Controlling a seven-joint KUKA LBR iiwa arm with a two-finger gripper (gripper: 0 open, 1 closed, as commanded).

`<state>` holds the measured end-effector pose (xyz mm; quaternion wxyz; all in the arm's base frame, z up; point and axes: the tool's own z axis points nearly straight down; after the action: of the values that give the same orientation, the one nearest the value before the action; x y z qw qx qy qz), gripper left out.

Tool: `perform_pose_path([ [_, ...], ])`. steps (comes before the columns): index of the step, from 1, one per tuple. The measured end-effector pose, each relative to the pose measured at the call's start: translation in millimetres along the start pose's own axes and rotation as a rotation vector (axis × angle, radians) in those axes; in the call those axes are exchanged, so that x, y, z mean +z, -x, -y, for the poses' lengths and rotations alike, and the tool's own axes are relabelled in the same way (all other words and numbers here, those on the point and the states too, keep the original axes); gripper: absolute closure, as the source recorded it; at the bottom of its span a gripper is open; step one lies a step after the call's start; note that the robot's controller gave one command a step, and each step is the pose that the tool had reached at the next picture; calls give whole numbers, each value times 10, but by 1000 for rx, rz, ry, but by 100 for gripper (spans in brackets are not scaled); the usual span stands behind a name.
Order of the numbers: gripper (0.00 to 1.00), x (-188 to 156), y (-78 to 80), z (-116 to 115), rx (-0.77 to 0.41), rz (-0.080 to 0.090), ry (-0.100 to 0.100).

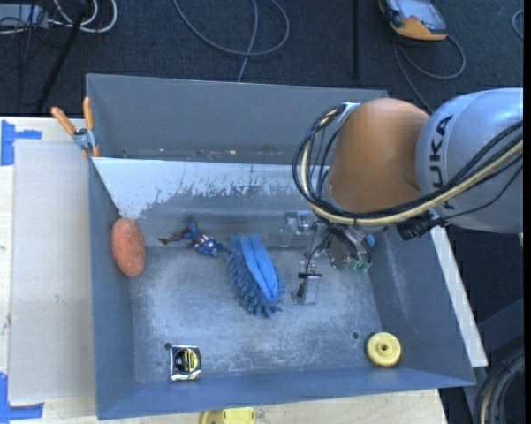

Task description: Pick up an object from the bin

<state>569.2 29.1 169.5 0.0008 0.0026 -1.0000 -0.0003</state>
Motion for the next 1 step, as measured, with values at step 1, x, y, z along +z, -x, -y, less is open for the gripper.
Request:
perform_pose_path([
  [1, 0, 144, 60, -99, -43, 7, -2],
])
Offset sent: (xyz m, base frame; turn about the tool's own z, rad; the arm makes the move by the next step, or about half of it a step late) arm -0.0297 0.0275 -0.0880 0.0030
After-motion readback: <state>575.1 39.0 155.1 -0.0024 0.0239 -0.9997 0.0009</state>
